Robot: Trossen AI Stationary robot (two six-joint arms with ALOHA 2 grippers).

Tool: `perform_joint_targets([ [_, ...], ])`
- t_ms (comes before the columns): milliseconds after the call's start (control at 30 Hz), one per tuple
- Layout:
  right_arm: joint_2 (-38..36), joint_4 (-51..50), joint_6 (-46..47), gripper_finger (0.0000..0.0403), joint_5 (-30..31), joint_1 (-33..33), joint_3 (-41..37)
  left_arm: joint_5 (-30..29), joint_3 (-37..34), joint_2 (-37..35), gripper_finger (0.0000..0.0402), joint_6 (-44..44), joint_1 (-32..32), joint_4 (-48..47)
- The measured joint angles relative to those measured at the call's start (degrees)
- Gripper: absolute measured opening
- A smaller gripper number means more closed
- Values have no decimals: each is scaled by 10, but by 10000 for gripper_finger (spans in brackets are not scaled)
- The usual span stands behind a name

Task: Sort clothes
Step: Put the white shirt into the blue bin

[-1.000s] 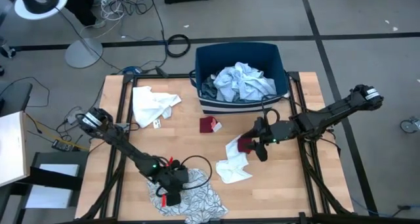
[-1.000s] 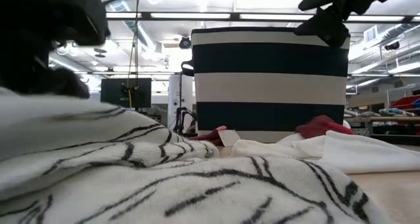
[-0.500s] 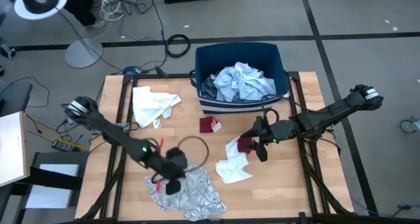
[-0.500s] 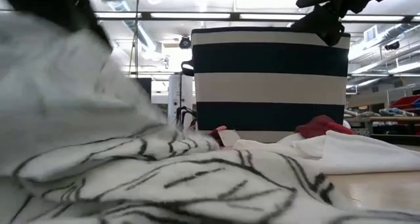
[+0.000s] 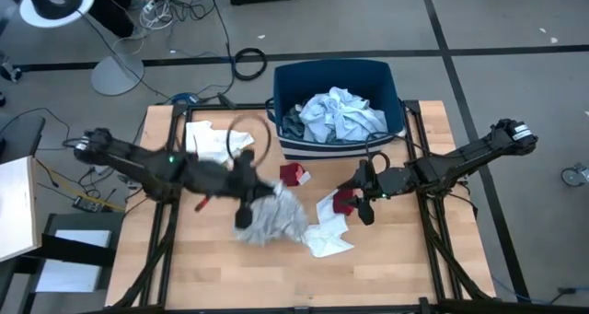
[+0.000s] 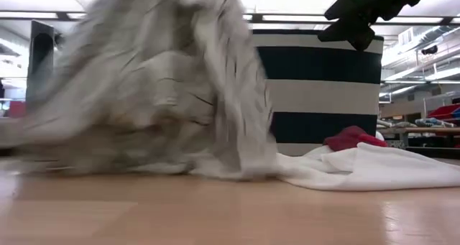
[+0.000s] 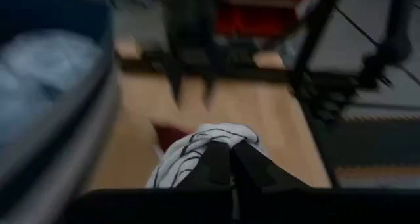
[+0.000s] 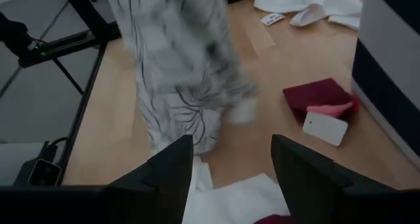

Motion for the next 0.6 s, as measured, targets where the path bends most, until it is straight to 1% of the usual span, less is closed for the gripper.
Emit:
perform_joint_targets([
  [67, 0, 0, -1, 208, 0, -5, 0, -5, 47, 9, 0, 44, 28, 0],
  [200, 0, -1, -4, 208, 1, -11, 0, -6, 147, 33, 0, 143, 83, 32],
  [400, 0, -2, -20, 208, 1, -15, 0, -6, 267, 84, 0, 270, 177, 151],
  [500, 0, -2, -21, 208, 1, -15, 0, 0, 317, 120, 0, 307, 229, 227],
  [600, 0, -2, -27, 208, 1, -15, 0, 44, 377, 166, 0, 312, 282, 275],
])
